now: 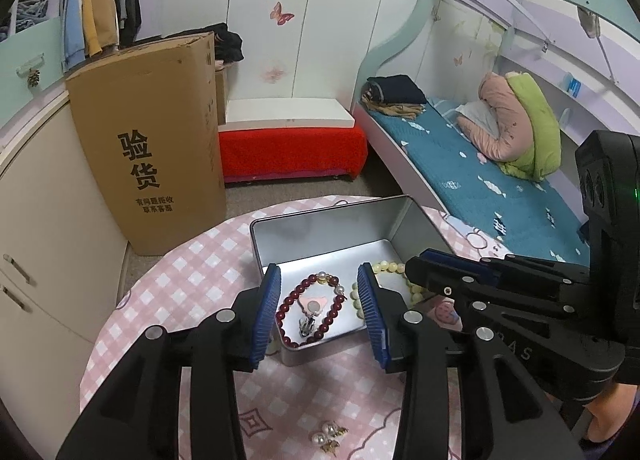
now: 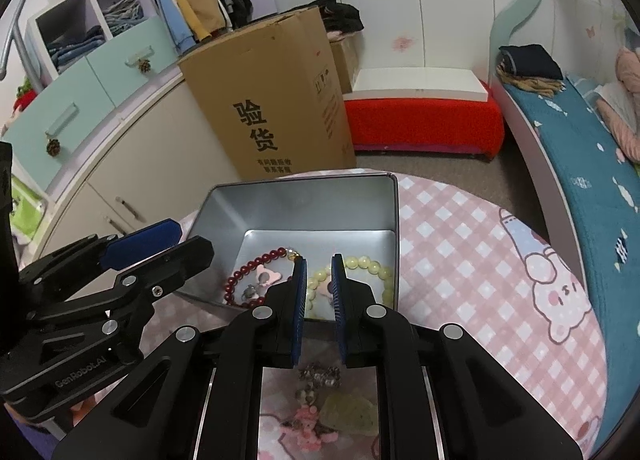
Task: Organize jewelry
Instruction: 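Grasp a pearl earring with the left gripper while the right grasps the pink bunny charm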
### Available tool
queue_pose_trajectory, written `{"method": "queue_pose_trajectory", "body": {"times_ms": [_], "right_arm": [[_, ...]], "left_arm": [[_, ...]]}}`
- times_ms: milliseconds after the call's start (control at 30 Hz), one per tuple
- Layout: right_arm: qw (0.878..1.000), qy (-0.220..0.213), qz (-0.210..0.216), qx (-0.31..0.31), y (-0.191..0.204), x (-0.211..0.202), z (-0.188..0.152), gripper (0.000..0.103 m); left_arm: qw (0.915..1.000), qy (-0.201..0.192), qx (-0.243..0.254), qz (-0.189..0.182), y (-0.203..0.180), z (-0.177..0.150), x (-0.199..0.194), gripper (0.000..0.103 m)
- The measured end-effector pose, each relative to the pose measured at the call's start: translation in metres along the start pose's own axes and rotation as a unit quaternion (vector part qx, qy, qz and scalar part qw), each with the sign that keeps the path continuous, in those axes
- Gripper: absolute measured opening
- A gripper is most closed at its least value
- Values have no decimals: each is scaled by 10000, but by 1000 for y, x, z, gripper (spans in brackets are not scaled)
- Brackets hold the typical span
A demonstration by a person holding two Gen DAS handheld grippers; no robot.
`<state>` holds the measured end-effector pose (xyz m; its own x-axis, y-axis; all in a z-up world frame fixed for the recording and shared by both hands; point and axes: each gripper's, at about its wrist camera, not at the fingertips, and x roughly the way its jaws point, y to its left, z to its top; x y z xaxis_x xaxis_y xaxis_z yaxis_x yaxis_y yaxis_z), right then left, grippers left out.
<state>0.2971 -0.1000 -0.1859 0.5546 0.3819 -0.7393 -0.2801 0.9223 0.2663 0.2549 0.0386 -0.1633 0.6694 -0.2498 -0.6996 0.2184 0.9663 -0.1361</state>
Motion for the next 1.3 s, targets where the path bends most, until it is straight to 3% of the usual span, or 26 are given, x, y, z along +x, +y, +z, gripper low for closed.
{"method": "queue_pose_trajectory", "body": {"times_ms": [33,133,200,233,267,500,833,1133,1267,1300], "right_arm": [[10000,-44,-15,-17,2,-5,0,14],[9998,-192,-35,-31,6,-23,-1,15],[9995,-304,-90,-34,8,-37,-2,26],[9991,-392,-146,-39,9,-45,-4,42],[9986,-482,-195,-63,10,-54,-7,48],[9977,-517,-425,-89,8,-78,-48,48],[9982,-84,-543,229,-3,-54,-111,48],[9981,28,-536,288,-4,-47,-125,48],[9985,75,-498,221,3,-41,-122,48],[9986,108,-483,182,6,-38,-122,48]], "left_arm": [[10000,-41,-9,9,0,0,-4,46],[9998,-209,-20,20,-3,-1,-20,48],[9995,-320,-28,22,-4,-3,-33,50],[9993,-382,-37,35,-4,-5,-39,56],[9990,-439,-50,45,-4,-7,-45,61],[9987,-451,-210,99,5,-44,-64,61],[9990,350,-282,28,3,-100,-21,60],[9984,517,-139,184,7,-112,-2,43],[9977,492,79,451,7,-111,3,9],[9977,490,87,460,9,-110,3,9]]}}
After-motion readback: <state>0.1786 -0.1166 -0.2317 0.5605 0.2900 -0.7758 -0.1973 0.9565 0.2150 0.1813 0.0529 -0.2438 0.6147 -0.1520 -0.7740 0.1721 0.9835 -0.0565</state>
